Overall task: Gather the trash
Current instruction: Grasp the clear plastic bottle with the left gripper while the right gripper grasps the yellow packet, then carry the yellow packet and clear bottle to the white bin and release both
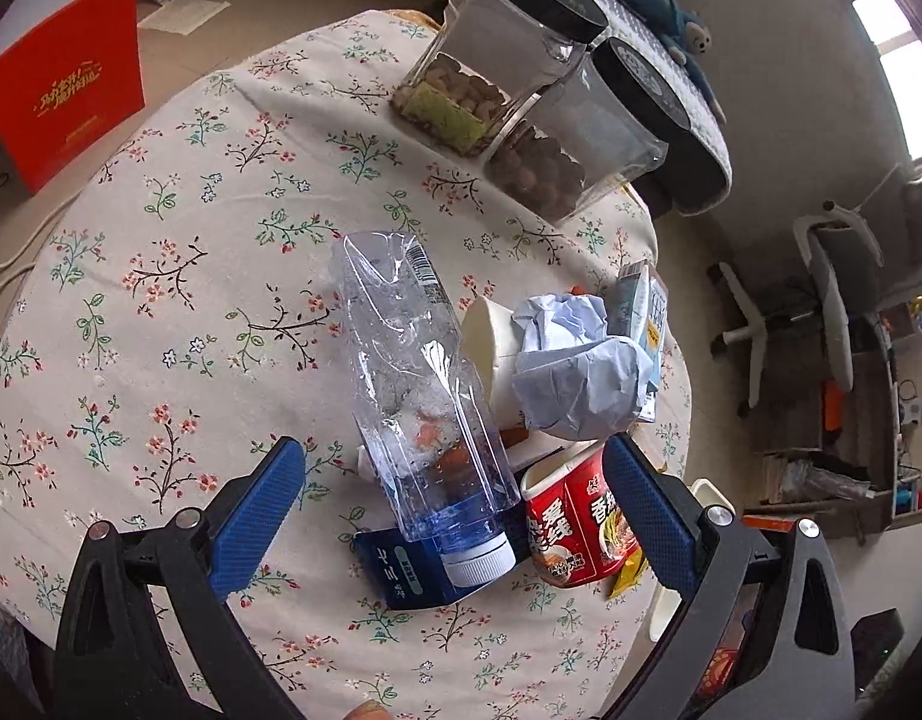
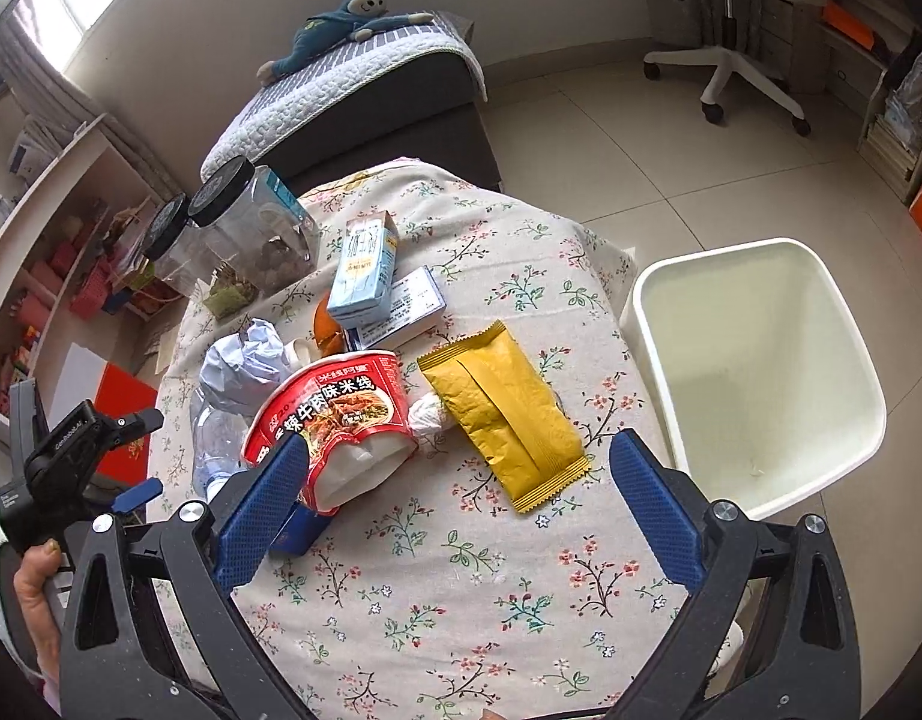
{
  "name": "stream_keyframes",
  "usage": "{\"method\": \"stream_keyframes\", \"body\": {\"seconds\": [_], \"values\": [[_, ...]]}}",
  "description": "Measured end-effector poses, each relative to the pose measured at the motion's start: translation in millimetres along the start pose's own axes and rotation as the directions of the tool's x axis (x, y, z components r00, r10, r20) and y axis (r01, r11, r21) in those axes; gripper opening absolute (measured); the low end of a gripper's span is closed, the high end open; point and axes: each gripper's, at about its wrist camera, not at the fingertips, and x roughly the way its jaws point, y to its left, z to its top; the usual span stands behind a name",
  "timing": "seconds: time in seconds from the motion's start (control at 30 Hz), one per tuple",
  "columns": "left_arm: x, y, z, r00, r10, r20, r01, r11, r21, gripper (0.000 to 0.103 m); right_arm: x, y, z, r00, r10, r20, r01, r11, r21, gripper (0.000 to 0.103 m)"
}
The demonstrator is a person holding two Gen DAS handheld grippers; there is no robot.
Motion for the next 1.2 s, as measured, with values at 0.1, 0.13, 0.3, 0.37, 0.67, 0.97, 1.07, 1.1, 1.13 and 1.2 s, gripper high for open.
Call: {"method": "stream_keyframes", "body": {"seconds": [0.1,0.13,0.3,0.37,0.67,0.97,1.07,1.1,1.13,1.2], "values": [[7,0,6,1.000,-0.002,-0.028,0.001,0.999,-0.034,0.096,8,-1,4,0.999,0.018,-0.030,-0.017,1.000,0.018,0.096],[10,1,8,0.999,0.016,-0.032,-0.017,0.999,-0.043,0.096,9,0,5,1.000,0.013,-0.028,-0.013,1.000,0.015,0.096],[34,20,22,0.997,0.016,-0.081,-0.027,0.989,-0.145,0.096,23,2,12,0.998,-0.046,-0.033,0.044,0.998,-0.046,0.096],[41,25,27,0.995,0.011,-0.095,-0.027,0.985,-0.169,0.096,34,3,14,0.996,-0.077,-0.044,0.073,0.994,-0.083,0.096],[64,33,28,0.980,-0.095,-0.177,0.058,0.977,-0.205,0.064,92,24,6,0.966,-0.245,-0.085,0.200,0.913,-0.357,0.096],[23,25,36,0.985,-0.156,-0.076,0.150,0.985,-0.080,0.063,127,24,-11,0.929,-0.344,-0.136,0.243,0.846,-0.475,0.082],[10,15,35,0.984,-0.168,-0.054,0.167,0.986,-0.015,0.063,135,19,-13,0.920,-0.351,-0.173,0.235,0.849,-0.474,0.069],[7,13,35,0.984,-0.171,-0.050,0.172,0.985,0.001,0.063,138,18,-14,0.918,-0.350,-0.189,0.227,0.852,-0.472,0.064],[-1,14,31,0.984,-0.174,-0.046,0.175,0.984,0.016,0.063,140,16,-14,0.913,-0.356,-0.198,0.230,0.852,-0.470,0.052],[-5,10,31,0.983,-0.181,-0.040,0.183,0.982,0.038,0.063,138,14,-13,0.914,-0.357,-0.193,0.236,0.855,-0.462,0.042]]}}
